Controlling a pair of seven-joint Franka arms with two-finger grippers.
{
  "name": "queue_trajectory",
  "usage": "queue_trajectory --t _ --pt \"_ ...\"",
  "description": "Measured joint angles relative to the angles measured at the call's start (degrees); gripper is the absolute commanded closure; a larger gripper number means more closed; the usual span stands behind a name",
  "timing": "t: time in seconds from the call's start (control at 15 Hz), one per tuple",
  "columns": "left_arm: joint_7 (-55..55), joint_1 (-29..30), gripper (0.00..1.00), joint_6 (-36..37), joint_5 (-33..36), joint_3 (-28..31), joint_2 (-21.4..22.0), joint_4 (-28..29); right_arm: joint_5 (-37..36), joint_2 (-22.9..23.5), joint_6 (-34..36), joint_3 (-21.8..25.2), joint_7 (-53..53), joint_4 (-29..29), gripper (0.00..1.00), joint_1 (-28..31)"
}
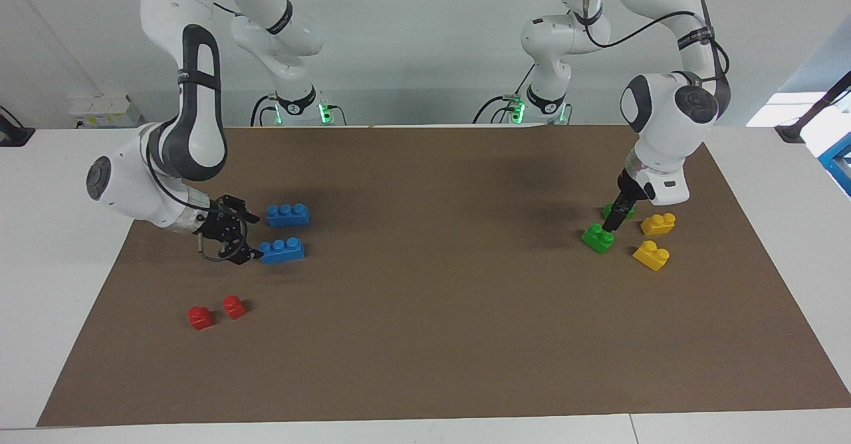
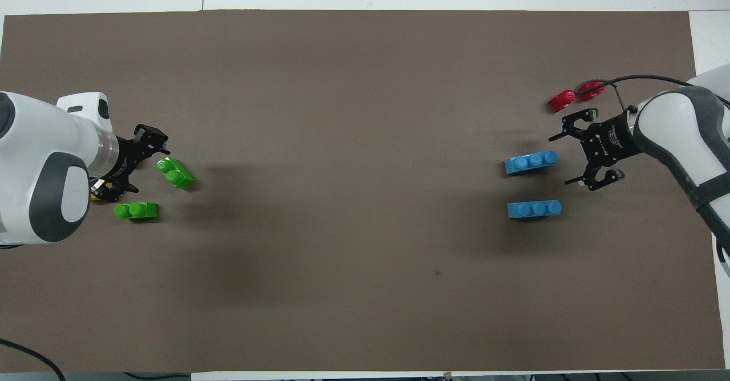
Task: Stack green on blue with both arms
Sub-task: 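Move the left gripper to the green brick while the right gripper reaches the blue brick, then grasp the green brick with the left gripper while the right gripper grasps the blue brick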
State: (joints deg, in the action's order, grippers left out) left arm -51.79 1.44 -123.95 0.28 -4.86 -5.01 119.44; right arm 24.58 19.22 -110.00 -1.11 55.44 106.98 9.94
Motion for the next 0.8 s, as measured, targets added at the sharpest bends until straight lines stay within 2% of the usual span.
queue_trajectory --t 0.8 --pt "-0.4 0.2 0.00 -7.2 0.0 0.4 -8.2 -0.7 0.0 2.6 -5.7 -0.6 -1.1 0.2 0.00 -1.6"
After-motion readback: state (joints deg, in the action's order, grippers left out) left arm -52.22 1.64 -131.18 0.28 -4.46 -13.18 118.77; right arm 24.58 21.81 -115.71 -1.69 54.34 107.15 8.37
